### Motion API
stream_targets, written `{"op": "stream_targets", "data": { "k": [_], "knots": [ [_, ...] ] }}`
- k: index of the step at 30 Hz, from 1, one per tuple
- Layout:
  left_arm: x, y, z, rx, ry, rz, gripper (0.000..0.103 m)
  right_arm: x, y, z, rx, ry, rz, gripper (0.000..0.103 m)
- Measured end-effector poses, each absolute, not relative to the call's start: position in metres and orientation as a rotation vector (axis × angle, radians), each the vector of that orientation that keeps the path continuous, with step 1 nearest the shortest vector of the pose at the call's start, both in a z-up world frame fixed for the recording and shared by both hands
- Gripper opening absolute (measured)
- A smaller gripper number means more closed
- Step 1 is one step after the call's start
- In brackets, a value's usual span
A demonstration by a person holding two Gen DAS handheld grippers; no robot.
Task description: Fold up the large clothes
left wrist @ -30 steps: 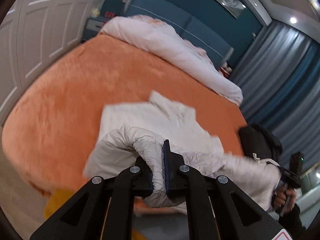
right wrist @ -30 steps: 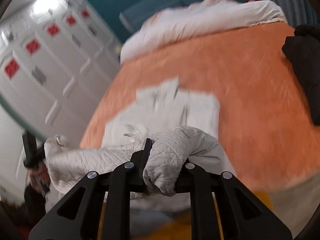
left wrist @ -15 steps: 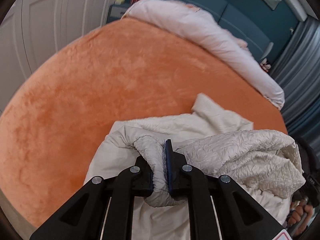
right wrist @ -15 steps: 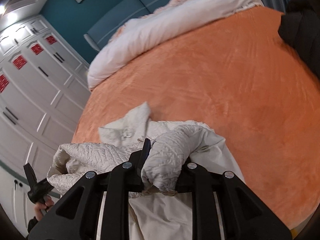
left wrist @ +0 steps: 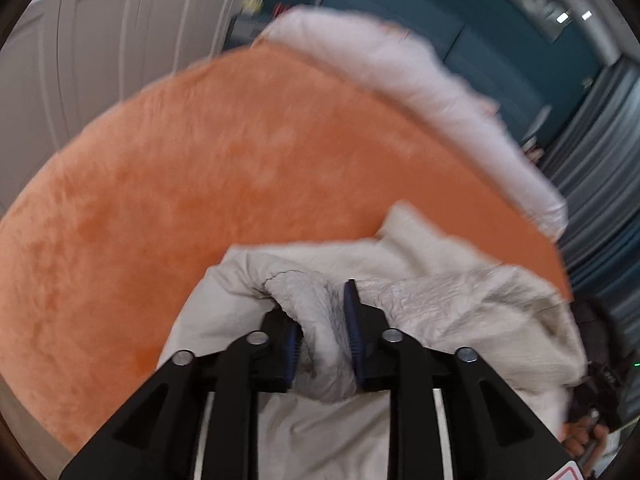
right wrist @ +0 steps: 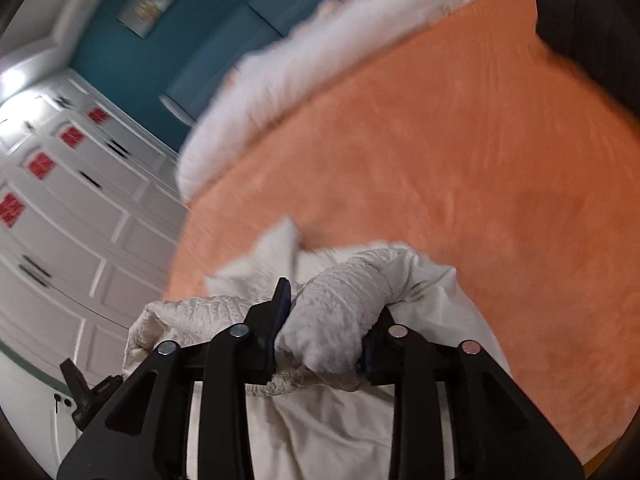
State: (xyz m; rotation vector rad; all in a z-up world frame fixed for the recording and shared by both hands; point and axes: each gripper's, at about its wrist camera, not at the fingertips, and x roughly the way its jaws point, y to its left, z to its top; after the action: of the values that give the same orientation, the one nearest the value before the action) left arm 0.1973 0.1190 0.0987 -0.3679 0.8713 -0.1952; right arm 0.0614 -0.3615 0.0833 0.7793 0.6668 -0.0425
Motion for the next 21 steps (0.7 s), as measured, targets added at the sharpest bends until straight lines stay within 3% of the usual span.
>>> {"op": "stream_targets", "data": {
  "k": [4, 7, 9, 12, 14, 17, 21],
  "knots": [
    [0.173, 0.135, 0.143, -0.404, 0.775, -0.197, 0.036, 0.043, -0.344, 0.115, 0.657, 0.613, -0.032, 0.031],
    [0.144, 0.151, 0.186, -0.389, 0.522, -0.082, 0.073, 0.038, -0.342, 0.118, 0.659, 0.583, 0.004, 0.036],
    [0.132, 0.149, 0.209, -0.308, 0.407, -0.046, 0.075, 0.032, -0.355, 0.112, 0.767, 0.557, 0.023, 0.048],
    [0.135, 0.125, 0.220, -0.179, 0.447, -0.104, 0.075, 0.005, -0.371, 0.124, 0.926, 0.385, 0.050, 0.050],
    [0.137, 0.098, 0.214, -0.118, 0.487, -0.201, 0.075, 0.000, -0.354, 0.154, 0.767, 0.322, 0.051, 0.043],
    [0.145, 0.051, 0.190, 0.005, 0.545, -0.266, 0.075, 0.033, -0.299, 0.175, 0.447, 0.447, 0.068, 0.030],
    [0.175, -0.019, 0.135, 0.129, 0.659, -0.301, 0.075, 0.096, -0.216, 0.153, 0.018, 0.615, 0.070, 0.030]
  ]
}}
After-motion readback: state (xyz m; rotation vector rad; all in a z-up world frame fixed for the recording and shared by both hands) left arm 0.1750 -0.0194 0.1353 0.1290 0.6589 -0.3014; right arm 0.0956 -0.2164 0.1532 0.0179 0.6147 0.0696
